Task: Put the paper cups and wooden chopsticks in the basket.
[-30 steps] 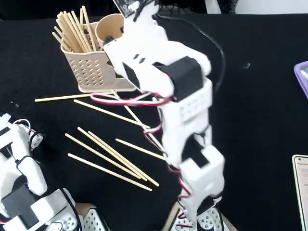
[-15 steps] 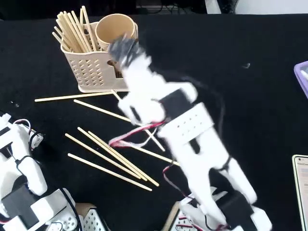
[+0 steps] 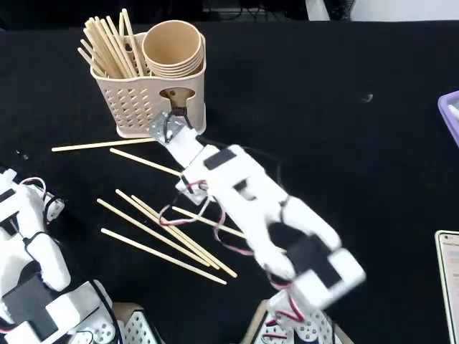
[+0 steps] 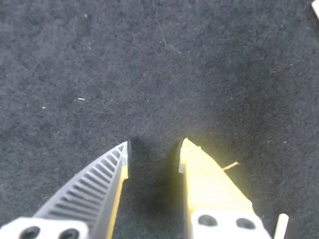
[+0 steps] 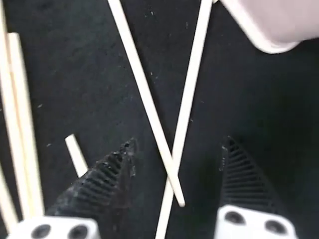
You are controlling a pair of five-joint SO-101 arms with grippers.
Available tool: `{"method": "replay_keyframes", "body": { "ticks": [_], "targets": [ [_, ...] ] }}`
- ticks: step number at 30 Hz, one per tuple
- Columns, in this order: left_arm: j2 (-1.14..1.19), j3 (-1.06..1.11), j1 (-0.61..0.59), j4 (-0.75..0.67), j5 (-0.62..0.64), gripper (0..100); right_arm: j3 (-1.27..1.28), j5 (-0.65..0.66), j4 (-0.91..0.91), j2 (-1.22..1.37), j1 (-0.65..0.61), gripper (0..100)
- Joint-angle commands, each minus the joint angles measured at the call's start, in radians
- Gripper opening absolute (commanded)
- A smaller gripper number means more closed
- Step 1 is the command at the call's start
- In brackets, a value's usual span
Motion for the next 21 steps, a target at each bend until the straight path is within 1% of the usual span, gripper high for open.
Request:
{"method": "replay_keyframes", "body": {
  "ticks": [1,3,5,7,9,10,11,13,16,21],
  "targets": [
    [-0.015,-0.015,0.008,-0.009,0.002,18,-0.157,0.011,-0.015,0.151,0.038,26.0],
    [-0.015,-0.015,0.008,-0.009,0.002,18,-0.194,0.014,0.014,0.185,0.046,25.9],
    [-0.015,-0.013,0.008,-0.009,0.002,18,-0.214,0.037,0.046,0.200,0.048,22.4],
    [-0.015,-0.013,0.008,-0.009,0.002,18,-0.216,0.066,0.061,0.202,0.043,14.0],
    [-0.015,-0.013,0.008,-0.009,0.002,18,-0.216,0.069,0.063,0.203,0.040,2.8],
    [-0.015,-0.013,0.008,-0.009,0.002,18,-0.214,0.066,0.064,0.202,0.040,0.5],
    [-0.015,-0.013,0.008,-0.009,0.002,18,-0.211,0.066,0.071,0.202,0.040,2.5],
    [-0.015,-0.013,0.008,-0.009,0.002,18,-0.208,0.066,0.084,0.200,0.038,0.8],
    [-0.015,-0.013,0.008,-0.009,0.002,18,-0.189,0.066,0.101,0.180,0.020,1.0],
    [-0.015,-0.013,0.008,-0.009,0.002,18,-0.084,0.075,0.106,0.050,-0.040,1.0]
  ]
}}
